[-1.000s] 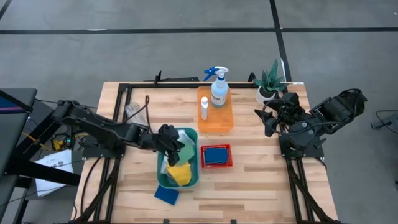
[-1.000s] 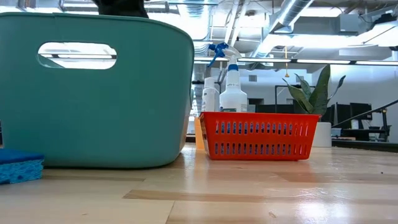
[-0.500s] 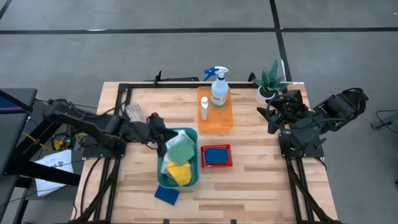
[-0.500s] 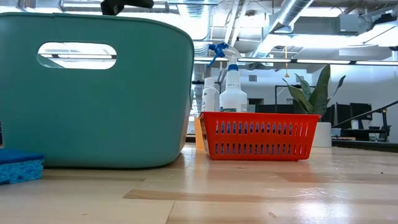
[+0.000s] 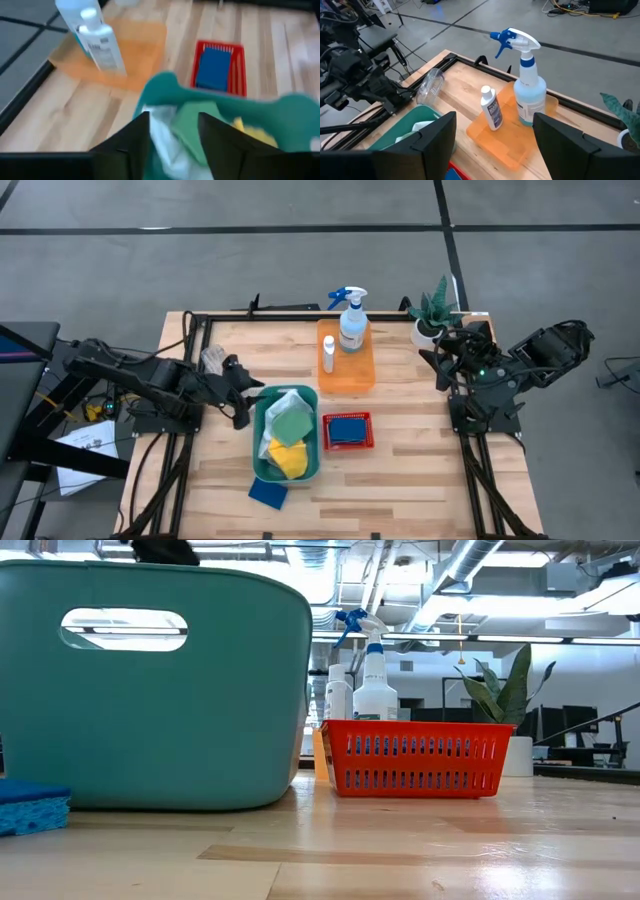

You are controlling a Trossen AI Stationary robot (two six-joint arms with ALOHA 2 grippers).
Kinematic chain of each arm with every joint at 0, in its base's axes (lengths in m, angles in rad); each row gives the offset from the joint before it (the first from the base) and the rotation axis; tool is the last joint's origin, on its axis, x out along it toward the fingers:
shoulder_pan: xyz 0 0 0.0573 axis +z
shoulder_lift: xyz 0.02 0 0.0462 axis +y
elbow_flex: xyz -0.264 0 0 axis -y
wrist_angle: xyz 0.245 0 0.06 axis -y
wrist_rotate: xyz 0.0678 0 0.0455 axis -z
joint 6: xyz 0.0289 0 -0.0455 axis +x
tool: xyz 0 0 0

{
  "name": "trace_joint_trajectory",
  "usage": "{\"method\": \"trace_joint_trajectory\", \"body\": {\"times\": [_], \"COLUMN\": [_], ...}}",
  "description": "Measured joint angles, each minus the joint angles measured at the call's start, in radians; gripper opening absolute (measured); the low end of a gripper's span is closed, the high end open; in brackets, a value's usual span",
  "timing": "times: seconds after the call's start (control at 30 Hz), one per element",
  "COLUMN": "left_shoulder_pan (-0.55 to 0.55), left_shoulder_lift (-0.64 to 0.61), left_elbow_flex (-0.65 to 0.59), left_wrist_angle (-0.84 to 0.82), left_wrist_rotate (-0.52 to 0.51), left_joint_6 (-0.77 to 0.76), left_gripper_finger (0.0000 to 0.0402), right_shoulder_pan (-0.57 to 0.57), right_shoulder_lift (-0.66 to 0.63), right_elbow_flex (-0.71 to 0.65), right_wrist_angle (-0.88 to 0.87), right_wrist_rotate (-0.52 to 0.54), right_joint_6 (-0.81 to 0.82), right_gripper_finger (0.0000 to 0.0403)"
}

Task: Pick & Place Kitchen Items
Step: Put the transparent spray bottle into the orange bin

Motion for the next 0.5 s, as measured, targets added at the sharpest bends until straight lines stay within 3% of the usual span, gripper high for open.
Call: {"method": "trace_joint_trajectory", "body": {"times": [0.23,0.37,0.5], "left_shoulder_pan": [-0.036,-0.075,-0.113], "left_shoulder_lift": [-0.031,-0.031,-0.031], "left_elbow_flex": [0.0,0.0,0.0], "left_wrist_angle": [-0.153,-0.223,-0.331], "left_wrist_rotate": [0.11,0.218,0.236], "left_joint_6": [0.008,0.058,0.068], "left_gripper_finger": [0.0226,0.0244,0.0253], "right_shoulder_pan": [0.0,0.0,0.0], "right_shoulder_lift": [0.001,0.001,0.001], "right_elbow_flex": [0.0,0.0,0.0], "right_wrist_angle": [-0.001,-0.001,-0.001], "right_wrist_rotate": [-0.007,-0.008,-0.008], "right_joint_6": [0.0,0.0,0.0], "right_gripper_finger": [0.0255,0.0255,0.0255]}}
